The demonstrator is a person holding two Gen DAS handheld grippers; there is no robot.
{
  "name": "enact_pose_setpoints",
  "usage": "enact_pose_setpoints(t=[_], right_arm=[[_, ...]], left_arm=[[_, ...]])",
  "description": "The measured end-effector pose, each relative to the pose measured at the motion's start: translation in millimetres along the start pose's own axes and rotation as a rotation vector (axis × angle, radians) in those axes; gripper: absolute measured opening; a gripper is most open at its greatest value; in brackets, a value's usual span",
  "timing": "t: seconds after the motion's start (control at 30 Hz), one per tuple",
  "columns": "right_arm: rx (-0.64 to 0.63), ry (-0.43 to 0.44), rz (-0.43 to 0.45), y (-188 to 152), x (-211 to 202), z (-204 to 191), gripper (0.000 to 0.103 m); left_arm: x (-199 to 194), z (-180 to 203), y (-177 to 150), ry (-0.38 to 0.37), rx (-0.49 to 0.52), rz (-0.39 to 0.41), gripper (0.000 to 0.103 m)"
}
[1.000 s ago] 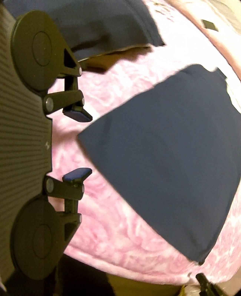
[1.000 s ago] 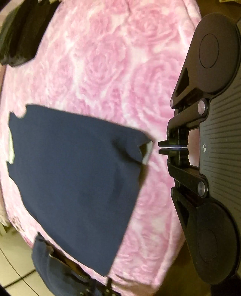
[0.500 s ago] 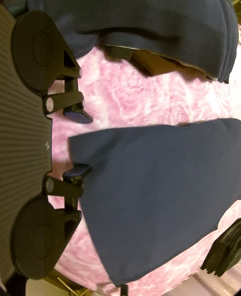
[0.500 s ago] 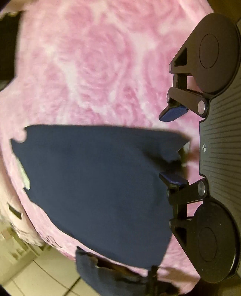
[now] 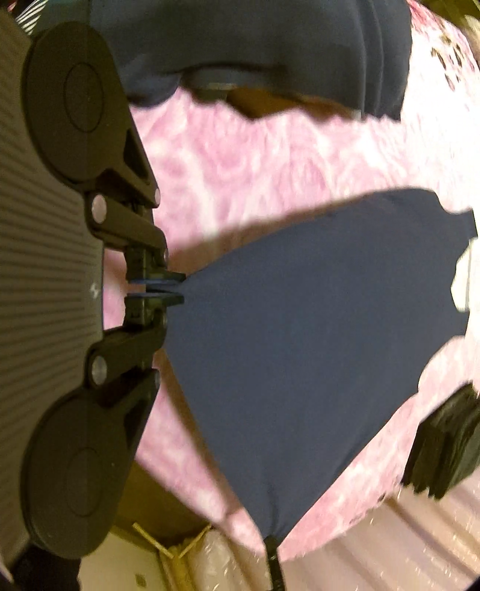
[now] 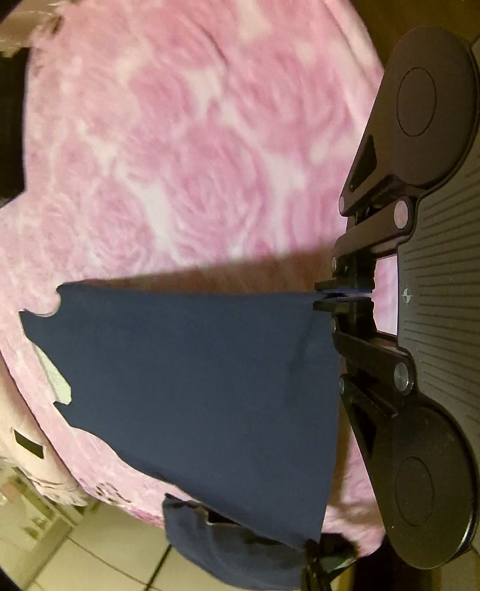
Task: Fold clothes
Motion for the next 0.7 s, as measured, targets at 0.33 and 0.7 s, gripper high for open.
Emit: enact_pose_setpoints(t=[0.33,0.7], right_arm=[[-0.178,-0.115,-0.107,-43.0,-2.4,31.6,0.000],[-0.241,-0.182,-0.091,-47.5,4.4,22.6,0.074]], left_arm=[[27.3,42.2,-71.1,-0.038,-0.073,-0.106,0.001],[5.7,16.8,-62.9,0.083,0.004,-0.139,0.014]])
Point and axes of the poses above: each gripper's, at about its wrist camera, not at the fingertips, and x roughly the way its jaws point, z to its right, y to its top, the point moved 6 cm from there along x, roughly the way its jaws point, and after that the axes turned 15 degrees about z, right-handed, at the moved point
